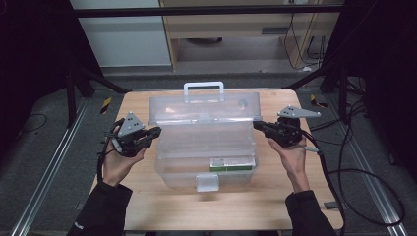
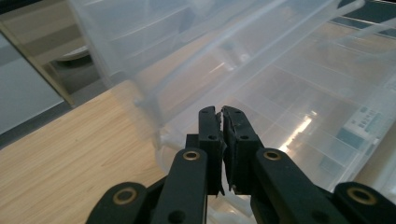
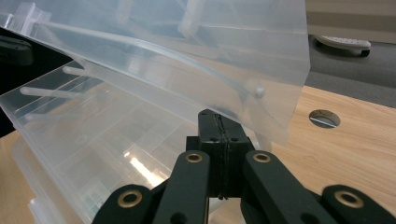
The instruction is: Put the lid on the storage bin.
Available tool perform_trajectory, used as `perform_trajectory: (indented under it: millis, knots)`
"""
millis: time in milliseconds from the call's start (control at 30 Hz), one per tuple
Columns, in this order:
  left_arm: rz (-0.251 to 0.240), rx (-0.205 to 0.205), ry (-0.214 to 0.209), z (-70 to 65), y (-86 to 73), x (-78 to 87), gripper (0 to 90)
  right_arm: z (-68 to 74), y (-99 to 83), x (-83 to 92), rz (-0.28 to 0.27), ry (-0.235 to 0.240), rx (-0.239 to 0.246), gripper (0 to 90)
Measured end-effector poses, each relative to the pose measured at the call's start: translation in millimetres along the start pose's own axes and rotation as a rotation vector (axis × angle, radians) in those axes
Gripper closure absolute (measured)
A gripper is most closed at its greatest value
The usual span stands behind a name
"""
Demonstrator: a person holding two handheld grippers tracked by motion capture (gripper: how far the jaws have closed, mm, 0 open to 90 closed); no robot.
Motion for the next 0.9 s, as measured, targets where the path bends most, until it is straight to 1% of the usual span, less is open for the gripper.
perform_trajectory:
  millis: [33, 67, 100, 133, 167, 200, 267, 367, 500, 667, 767, 800, 900]
  knots:
    - [-0.012, -0.003, 0.012, 0.9, 0.0, 0.7, 86.2, 0.3, -0.5, 0.2, 0.003, 0.002, -0.003, 90.0]
    - [-0.007, -0.005, 0.02, 1.6, 0.0, 1.4, 86.6, 0.6, -1.0, 0.3, 0.003, 0.003, -0.004, 90.0]
    - [-0.019, 0.001, 0.017, 1.8, -0.3, 2.1, 86.9, 0.5, -1.6, 0.3, 0.002, 0.003, -0.002, 90.0]
    - [-0.02, 0.013, 0.02, 1.7, -0.4, 2.4, 87.6, 0.7, -2.3, 0.6, 0.003, 0.003, -0.001, 90.0]
    - [-0.016, 0.012, 0.025, 2.4, -0.3, 2.6, 87.7, 0.8, -2.7, 0.8, 0.005, 0.004, -0.002, 90.0]
    - [-0.018, 0.027, 0.025, 1.7, -0.8, 3.1, 87.9, 1.0, -3.2, 0.9, 0.005, 0.005, -0.002, 90.0]
    - [-0.017, 0.044, 0.033, 2.1, -1.6, 3.3, 88.8, 1.5, -4.3, 1.4, 0.008, 0.006, -0.001, 90.0]
    - [-0.026, 0.057, 0.028, 1.9, -4.6, 3.4, 89.0, 2.4, -6.5, 3.7, 0.008, 0.005, 0.003, 90.0]
    - [-0.025, 0.06, 0.023, 1.2, -9.0, 4.8, 89.0, 2.2, -10.1, 7.2, 0.012, 0.01, 0.002, 90.0]
    - [-0.018, 0.061, 0.021, 0.0, -14.3, 6.3, 88.9, 3.0, -14.5, 11.4, 0.018, 0.002, 0.004, 90.0]
    - [-0.019, 0.067, 0.02, -0.7, -18.4, 7.7, 88.9, 4.0, -16.9, 13.4, 0.025, 0.004, 0.004, 90.0]
    - [-0.019, 0.073, 0.014, -1.3, -20.4, 8.5, 88.8, 4.4, -17.6, 13.6, 0.025, 0.004, 0.006, 90.0]
    - [0.001, 0.064, 0.016, -3.3, -24.1, 9.3, 88.8, 6.0, -21.2, 15.1, 0.034, 0.004, 0.01, 90.0]
Point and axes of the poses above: each handheld gripper's, and its own axes: x roughly backward along the jaws, y roughly out of its top, z roughly to its left, the point moved 1 cm from there along -x, roughly forward along the jaws, and after that the axes turned 9 degrees about -z, right-handed, at the moved point
